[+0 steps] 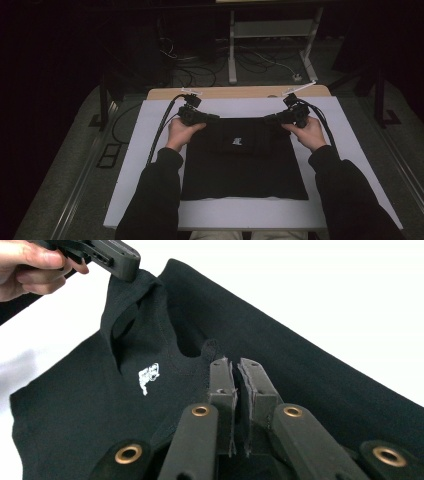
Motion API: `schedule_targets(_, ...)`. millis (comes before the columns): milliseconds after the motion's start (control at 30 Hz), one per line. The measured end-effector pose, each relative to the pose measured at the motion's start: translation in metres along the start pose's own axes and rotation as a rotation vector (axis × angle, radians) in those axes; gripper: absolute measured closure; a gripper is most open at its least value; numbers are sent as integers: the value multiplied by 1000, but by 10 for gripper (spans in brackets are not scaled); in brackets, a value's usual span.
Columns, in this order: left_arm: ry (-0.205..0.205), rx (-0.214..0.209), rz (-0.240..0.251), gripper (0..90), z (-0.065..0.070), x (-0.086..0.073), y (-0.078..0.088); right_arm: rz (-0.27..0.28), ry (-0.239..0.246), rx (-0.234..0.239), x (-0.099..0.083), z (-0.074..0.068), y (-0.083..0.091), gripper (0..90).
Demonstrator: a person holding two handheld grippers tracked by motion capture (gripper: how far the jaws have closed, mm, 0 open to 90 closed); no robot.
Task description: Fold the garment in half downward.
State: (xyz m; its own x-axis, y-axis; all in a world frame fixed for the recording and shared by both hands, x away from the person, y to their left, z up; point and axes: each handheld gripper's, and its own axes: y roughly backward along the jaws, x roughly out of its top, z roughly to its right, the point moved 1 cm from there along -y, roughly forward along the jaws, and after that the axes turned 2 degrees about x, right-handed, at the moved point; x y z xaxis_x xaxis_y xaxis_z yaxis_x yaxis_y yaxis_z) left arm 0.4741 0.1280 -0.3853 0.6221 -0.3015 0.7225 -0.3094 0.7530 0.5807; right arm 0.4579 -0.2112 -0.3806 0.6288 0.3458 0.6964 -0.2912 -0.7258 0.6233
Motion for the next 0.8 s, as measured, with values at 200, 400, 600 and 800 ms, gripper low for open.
schedule_targets(200, 0, 9, 16, 877, 0, -6, 8, -2, 10, -2, -1, -4, 5, 837)
schedule_targets(400, 4, 12, 20, 877, -1, -14, 17, 11, 10, 8, -2, -9, 8, 837)
schedule_targets(600, 2, 12, 30, 877, 4, -22, 24, 16, 9, 13, -9, -15, 11, 837)
schedule_targets(800, 1, 2, 46, 877, 12, -26, 29, 29, -2, 26, -18, -20, 16, 837)
